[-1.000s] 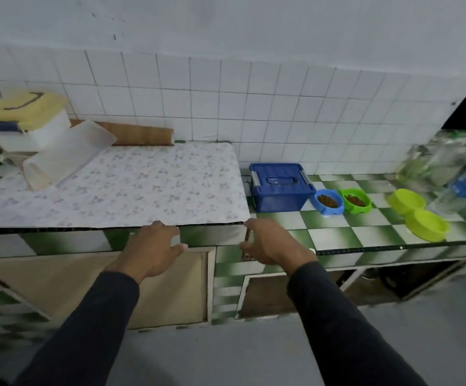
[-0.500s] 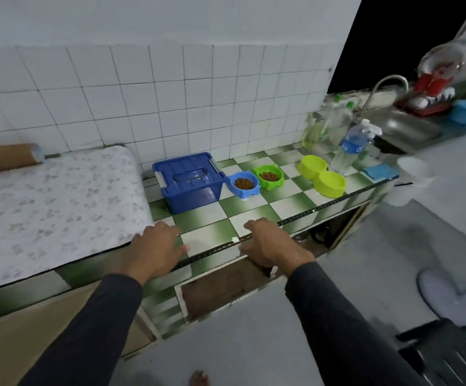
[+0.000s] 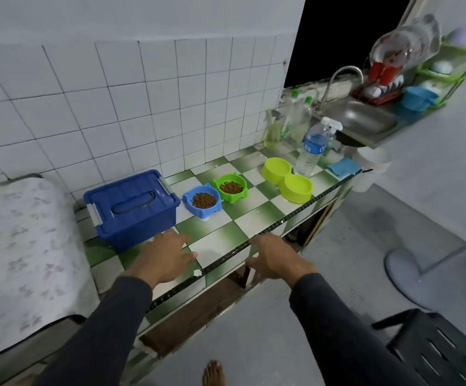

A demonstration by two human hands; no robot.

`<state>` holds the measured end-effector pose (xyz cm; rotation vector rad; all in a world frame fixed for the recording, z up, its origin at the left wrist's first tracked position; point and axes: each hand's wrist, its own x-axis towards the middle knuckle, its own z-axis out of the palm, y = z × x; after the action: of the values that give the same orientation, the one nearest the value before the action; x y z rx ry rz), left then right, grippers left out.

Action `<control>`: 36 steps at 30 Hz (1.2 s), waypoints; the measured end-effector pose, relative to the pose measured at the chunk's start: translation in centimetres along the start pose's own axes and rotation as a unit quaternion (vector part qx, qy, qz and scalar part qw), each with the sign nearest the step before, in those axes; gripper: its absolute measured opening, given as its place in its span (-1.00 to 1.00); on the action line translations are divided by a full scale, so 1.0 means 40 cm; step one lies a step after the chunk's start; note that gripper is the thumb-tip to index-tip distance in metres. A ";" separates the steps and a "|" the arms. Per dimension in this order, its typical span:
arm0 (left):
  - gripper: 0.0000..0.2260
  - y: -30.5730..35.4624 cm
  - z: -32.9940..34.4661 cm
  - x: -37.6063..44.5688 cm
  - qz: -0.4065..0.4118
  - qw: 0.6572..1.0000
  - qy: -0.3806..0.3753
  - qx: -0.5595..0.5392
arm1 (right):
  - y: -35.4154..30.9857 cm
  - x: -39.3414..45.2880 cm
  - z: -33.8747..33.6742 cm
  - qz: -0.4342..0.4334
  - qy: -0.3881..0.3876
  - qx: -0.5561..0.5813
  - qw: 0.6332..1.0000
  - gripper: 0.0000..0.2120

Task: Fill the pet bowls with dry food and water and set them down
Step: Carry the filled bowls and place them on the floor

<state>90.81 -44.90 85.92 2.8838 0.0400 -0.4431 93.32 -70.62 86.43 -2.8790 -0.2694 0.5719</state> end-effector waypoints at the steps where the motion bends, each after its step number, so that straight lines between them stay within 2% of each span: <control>1: -0.55 0.008 -0.002 0.033 0.003 1.000 -0.003 -0.003 | 0.009 0.029 -0.009 0.005 -0.001 -0.001 1.000 -0.52; 9: -0.56 0.031 -0.017 0.254 0.023 1.000 -0.012 -0.012 | 0.070 0.236 -0.064 0.021 0.002 0.024 0.999 -0.48; 12: -0.61 0.033 -0.020 0.318 0.029 0.999 -0.010 -0.016 | 0.090 0.300 -0.081 0.011 -0.001 0.019 1.000 -0.48; 20: -0.60 0.056 -0.007 0.471 0.011 0.999 0.007 -0.040 | 0.141 0.476 -0.126 -0.027 -0.006 0.013 1.000 -0.47; 25: -0.51 0.073 0.015 0.576 -0.053 0.995 0.012 -0.089 | 0.181 0.635 -0.156 -0.075 -0.025 -0.001 0.997 -0.47; 32: -0.55 0.118 0.053 0.668 -0.148 0.980 0.039 -0.126 | 0.218 0.817 -0.193 -0.163 -0.042 0.001 0.986 -0.52; 36: -0.57 0.133 0.091 0.692 -0.216 0.960 0.065 -0.167 | 0.221 0.888 -0.187 -0.223 -0.054 -0.002 0.973 -0.60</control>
<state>116.47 -51.11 75.39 2.5507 0.7047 -0.2829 129.77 -72.69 78.54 -2.6588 -0.9030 0.6365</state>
